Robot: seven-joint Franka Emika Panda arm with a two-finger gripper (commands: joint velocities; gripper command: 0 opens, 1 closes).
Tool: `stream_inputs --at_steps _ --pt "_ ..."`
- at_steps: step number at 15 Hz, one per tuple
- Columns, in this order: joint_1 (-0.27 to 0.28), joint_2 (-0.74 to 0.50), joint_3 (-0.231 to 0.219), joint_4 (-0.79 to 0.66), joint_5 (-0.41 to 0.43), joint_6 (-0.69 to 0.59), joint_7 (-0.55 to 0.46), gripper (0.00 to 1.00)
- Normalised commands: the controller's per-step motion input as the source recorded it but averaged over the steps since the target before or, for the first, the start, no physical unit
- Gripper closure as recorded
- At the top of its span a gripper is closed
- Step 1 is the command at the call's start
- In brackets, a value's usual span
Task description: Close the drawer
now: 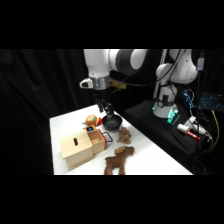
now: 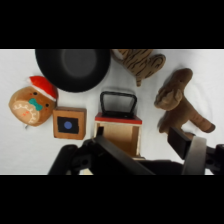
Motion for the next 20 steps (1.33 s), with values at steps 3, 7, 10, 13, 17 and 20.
stream_inputs --at_steps 3,7,10,13,17,20 --pt "-0.035 0.14 0.013 0.04 0.099 0.15 0.02 0.00" --pt "-0.045 0.30 0.017 0.01 0.141 0.40 0.03 0.00" --pt "-0.054 0.30 0.040 0.03 0.156 0.34 0.00 0.00" --pt "-0.065 0.22 0.063 0.03 0.138 0.20 -0.03 0.00" --pt "-0.089 0.14 0.101 0.04 0.152 0.18 -0.08 0.00" --pt "-0.067 0.16 0.103 0.07 0.113 0.30 -0.06 0.00"
